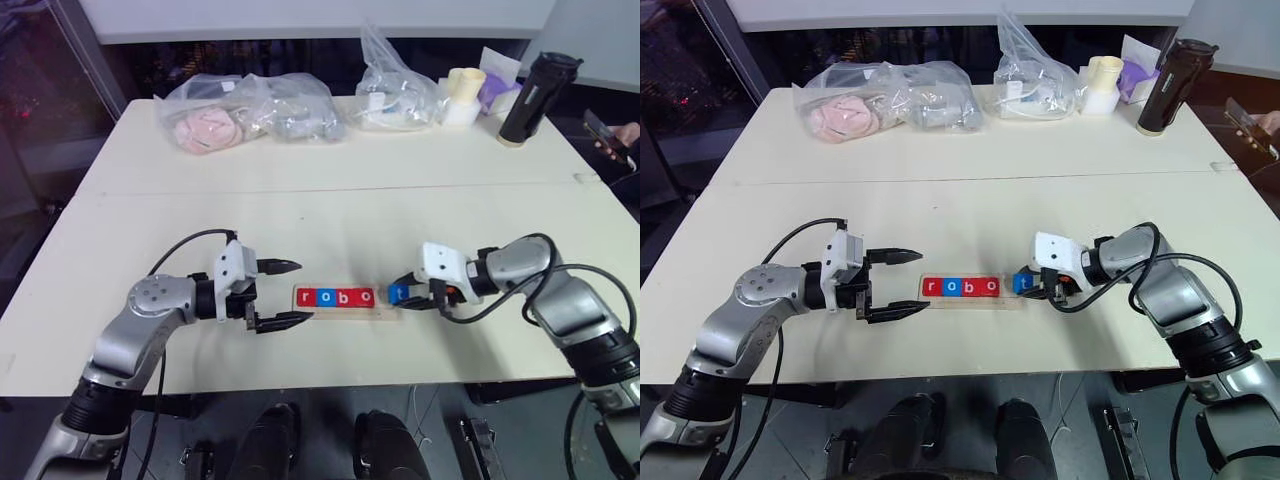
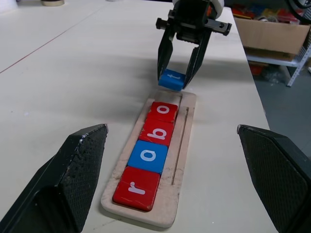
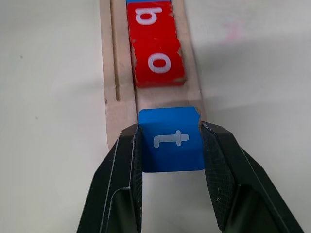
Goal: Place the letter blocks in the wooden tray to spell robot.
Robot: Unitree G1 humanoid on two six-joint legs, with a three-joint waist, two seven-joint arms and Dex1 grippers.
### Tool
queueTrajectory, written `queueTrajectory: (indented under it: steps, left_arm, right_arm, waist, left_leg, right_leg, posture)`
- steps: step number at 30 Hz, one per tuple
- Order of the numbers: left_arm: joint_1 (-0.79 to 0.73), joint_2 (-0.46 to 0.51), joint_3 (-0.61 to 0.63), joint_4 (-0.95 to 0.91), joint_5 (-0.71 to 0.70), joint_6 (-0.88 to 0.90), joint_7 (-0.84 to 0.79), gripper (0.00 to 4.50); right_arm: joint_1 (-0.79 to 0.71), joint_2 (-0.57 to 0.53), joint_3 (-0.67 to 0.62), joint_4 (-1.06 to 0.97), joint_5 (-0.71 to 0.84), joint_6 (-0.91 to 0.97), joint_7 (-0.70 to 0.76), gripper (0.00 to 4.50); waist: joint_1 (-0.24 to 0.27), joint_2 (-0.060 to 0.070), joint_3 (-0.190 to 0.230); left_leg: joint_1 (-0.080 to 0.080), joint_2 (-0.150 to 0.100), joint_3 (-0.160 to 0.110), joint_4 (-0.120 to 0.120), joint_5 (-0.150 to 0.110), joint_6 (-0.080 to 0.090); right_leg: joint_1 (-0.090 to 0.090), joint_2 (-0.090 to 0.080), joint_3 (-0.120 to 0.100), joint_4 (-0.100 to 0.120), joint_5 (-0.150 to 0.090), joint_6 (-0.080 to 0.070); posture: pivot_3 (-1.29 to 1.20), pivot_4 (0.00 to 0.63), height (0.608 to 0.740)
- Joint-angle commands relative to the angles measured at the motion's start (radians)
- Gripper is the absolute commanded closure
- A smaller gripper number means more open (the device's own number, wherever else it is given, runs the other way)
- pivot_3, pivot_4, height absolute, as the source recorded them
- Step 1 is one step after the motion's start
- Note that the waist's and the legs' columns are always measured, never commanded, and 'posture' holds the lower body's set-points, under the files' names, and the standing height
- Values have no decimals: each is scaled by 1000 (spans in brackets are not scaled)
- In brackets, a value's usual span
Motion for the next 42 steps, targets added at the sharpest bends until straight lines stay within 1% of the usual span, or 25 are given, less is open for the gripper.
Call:
queueTrajectory:
  steps: [1, 28, 42]
  left_arm:
    - [7, 11, 26, -40, -19, -2, 2, 0]
    - [8, 11, 21, -44, -20, -2, 7, 0]
    - [4, 14, 19, -41, -26, -2, 10, 0]
  right_arm:
    - [-15, 9, 5, -47, -12, -2, -1, 3370]
    - [-39, 52, 23, -31, -45, 5, -4, 3370]
    - [-33, 48, 19, -32, -47, 7, -2, 3370]
  waist:
    - [0, 0, 0]
    - [0, 0, 0]
    - [0, 0, 0]
  left_leg:
    - [0, 0, 0, 0, 0, 0]
    - [0, 0, 0, 0, 0, 0]
    - [0, 0, 0, 0, 0, 0]
  right_leg:
    - [0, 0, 0, 0, 0, 0]
    - [0, 0, 0, 0, 0, 0]
    - [0, 0, 0, 0, 0, 0]
  posture:
    - [0, 150, 725]
    - [0, 150, 725]
    - [0, 150, 725]
